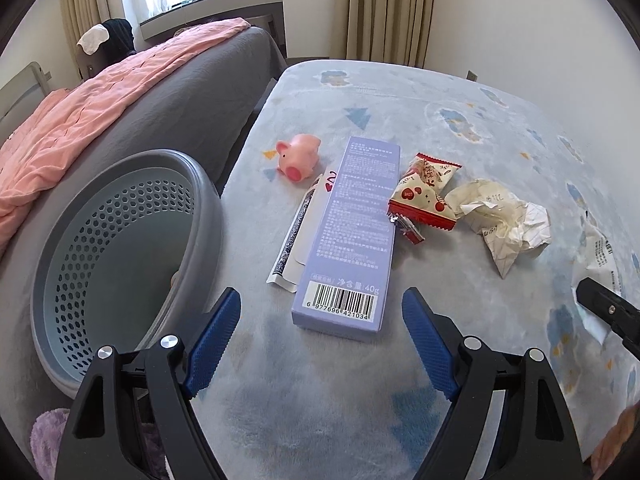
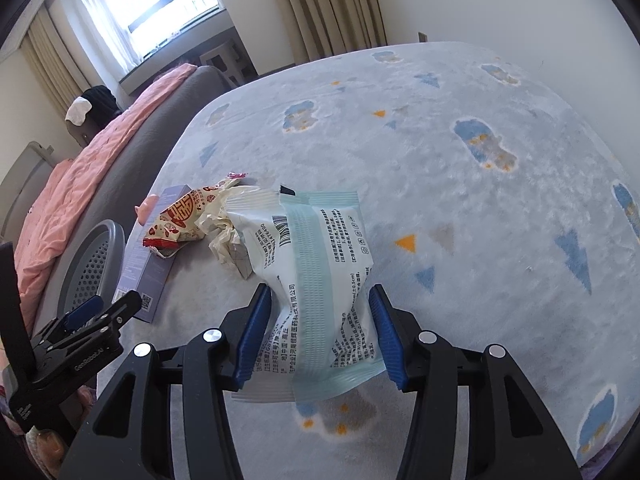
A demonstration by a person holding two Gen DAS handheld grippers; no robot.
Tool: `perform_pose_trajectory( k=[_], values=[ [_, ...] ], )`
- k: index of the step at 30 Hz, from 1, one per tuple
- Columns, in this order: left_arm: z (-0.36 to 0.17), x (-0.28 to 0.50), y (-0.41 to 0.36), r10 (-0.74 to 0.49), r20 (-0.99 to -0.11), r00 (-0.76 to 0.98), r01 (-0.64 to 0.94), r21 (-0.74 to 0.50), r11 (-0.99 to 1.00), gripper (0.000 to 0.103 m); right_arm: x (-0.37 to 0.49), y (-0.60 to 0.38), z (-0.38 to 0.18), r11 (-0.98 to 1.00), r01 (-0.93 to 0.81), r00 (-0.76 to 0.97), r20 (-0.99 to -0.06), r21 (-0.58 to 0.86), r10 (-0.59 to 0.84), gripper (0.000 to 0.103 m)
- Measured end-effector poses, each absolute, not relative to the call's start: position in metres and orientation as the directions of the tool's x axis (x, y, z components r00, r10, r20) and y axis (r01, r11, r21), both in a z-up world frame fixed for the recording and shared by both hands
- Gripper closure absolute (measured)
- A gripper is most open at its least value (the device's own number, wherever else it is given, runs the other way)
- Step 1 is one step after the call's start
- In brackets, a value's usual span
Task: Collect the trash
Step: 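Grasp the lavender toothpaste box with the left tool while the right tool holds the wipes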
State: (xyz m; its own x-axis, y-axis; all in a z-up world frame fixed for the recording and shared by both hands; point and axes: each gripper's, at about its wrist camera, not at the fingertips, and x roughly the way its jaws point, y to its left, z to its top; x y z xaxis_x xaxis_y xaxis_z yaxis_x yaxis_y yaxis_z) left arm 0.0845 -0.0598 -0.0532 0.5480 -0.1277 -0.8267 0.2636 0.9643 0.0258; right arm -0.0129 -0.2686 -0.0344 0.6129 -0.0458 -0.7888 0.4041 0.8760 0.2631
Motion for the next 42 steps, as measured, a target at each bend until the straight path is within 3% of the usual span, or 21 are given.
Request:
perform_pose_trajectory(
  k=[2, 4, 6, 8, 35, 42],
  values=[
    [-0.057, 0.087, -0.063, -0.123, -0.829, 0.546, 0.267, 0.033, 0.963, 0.024, -0.013, -0.269, -0.034, 0.876, 0.401, 0.615, -0.787, 0.268, -0.041, 0.053],
    [-0.06, 0.088, -0.066, -0.119, -0.829, 0.546, 0.272, 0.041, 0.961, 0.031, -0.013, -0.268, -0.033, 0.878, 0.399, 0.616, -0.787, 0.266, -0.042, 0.053],
    [-0.063, 0.088, -0.069, -0.123, -0.838, 0.532, 0.284, 0.039, 0.958, 0.051, -0.014, -0.268, -0.033, 0.878, 0.398, 0.618, -0.785, 0.268, -0.04, 0.053],
    [-0.064, 0.087, -0.07, -0.123, -0.842, 0.525, 0.289, 0.041, 0.956, 0.056, -0.014, -0.269, -0.034, 0.877, 0.399, 0.617, -0.786, 0.269, -0.04, 0.053],
    [-0.06, 0.013, -0.027, -0.153, -0.881, 0.448, 0.413, 0.052, 0.909, 0.056, -0.013, -0.254, -0.025, 0.894, 0.377, 0.633, -0.772, 0.243, -0.057, 0.053],
    [-0.055, 0.015, -0.026, -0.147, -0.876, 0.46, 0.405, 0.06, 0.912, 0.049, -0.016, -0.256, -0.024, 0.889, 0.384, 0.636, -0.769, 0.248, -0.06, 0.053]
  ],
)
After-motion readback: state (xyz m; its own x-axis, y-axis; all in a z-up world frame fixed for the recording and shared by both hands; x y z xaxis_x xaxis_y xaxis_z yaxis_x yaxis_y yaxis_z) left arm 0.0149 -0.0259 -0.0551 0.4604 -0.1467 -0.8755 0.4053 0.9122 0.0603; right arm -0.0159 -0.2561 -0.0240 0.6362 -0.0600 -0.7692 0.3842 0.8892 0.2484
